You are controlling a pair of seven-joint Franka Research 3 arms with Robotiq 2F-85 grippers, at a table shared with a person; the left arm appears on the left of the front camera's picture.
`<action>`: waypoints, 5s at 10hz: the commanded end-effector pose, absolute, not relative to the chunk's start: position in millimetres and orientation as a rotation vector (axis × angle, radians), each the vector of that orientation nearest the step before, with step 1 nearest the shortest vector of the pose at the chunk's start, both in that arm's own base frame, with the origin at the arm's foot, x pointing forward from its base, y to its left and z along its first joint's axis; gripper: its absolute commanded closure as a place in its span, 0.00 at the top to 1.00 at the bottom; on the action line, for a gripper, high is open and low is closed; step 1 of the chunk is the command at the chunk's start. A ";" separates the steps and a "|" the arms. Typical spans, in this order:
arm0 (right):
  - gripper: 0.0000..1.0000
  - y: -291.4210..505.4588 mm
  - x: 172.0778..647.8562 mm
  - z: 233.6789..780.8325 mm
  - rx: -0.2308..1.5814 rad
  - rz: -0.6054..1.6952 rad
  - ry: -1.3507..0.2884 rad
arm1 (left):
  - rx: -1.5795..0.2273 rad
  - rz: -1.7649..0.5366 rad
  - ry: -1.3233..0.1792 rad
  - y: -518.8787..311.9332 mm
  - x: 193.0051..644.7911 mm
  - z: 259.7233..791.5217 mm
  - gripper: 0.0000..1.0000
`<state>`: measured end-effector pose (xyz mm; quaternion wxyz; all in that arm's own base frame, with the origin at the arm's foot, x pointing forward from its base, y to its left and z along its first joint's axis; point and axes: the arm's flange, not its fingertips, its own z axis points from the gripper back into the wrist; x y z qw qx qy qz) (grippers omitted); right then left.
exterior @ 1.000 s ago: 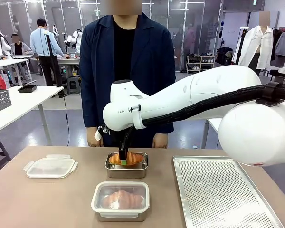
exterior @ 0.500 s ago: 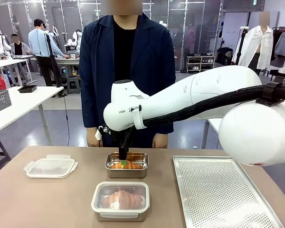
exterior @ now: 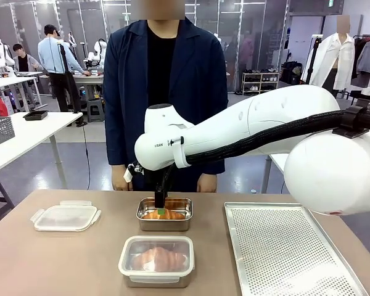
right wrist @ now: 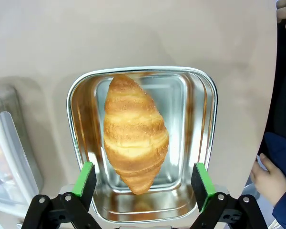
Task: Place the bread into the airtight container.
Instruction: Pick up a Butter Roll and place it into an empty Airtight Container.
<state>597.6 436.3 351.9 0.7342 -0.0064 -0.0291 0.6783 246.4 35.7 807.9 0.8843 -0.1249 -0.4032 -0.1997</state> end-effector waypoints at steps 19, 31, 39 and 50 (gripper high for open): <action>1.00 295.4 531.9 524.6 0.015 1.083 -0.147 | -0.255 -0.431 -0.830 36.5 245.3 810.1 1.00; 1.00 46.6 316.9 766.7 0.096 0.489 -0.573 | -0.255 -0.431 -0.830 36.5 245.3 810.1 1.00; 1.00 33.4 299.2 774.1 0.093 0.516 -0.567 | -0.255 -0.431 -0.830 36.5 245.3 810.1 1.00; 1.00 33.4 299.2 774.1 0.093 0.516 -0.567 | -0.255 -0.431 -0.830 36.5 245.3 810.1 1.00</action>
